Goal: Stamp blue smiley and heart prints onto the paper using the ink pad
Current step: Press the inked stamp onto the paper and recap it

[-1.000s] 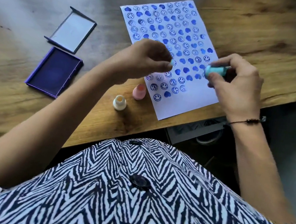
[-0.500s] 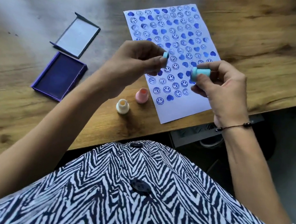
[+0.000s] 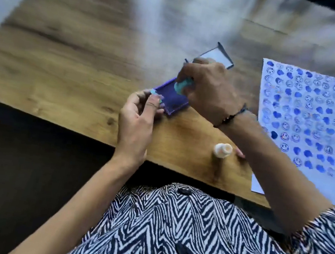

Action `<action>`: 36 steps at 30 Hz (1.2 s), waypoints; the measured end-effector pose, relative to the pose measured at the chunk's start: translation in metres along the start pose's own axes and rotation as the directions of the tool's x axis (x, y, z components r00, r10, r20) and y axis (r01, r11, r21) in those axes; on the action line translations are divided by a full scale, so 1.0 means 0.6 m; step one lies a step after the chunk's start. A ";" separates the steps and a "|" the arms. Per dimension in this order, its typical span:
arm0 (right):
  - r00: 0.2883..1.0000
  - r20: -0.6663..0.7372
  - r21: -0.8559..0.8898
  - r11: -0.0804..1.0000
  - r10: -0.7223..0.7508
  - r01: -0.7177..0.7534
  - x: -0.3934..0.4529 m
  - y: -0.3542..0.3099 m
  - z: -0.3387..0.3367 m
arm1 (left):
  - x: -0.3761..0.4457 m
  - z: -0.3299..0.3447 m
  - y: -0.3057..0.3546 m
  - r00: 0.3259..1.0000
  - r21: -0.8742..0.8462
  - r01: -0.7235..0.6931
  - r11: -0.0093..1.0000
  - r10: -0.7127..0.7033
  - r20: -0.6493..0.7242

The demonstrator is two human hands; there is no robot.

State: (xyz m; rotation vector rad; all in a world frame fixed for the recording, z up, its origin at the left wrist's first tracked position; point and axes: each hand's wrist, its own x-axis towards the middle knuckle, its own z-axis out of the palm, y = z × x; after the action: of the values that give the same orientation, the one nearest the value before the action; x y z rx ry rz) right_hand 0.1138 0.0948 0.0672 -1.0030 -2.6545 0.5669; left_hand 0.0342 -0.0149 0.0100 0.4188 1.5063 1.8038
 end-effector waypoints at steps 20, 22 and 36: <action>0.954 0.223 -0.127 0.965 -0.199 0.231 0.030 -0.020 0.031 | -0.005 -0.013 -0.024 0.980 0.072 -0.135 0.988 0.144 -0.138; 0.953 0.239 -0.114 0.969 -0.187 0.219 0.034 -0.026 0.030 | -0.005 -0.013 -0.023 0.982 0.094 -0.118 0.989 0.130 -0.136; 0.960 0.226 -0.057 0.981 -0.168 0.186 0.036 -0.029 0.027 | -0.013 -0.006 -0.012 0.972 0.248 -0.164 0.955 0.199 -0.124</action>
State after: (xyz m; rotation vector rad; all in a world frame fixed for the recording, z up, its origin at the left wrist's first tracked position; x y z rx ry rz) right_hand 0.0821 0.0933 0.0626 -0.7484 -2.9441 0.5678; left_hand 0.0398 -0.0227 0.0041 0.5661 1.8487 1.8348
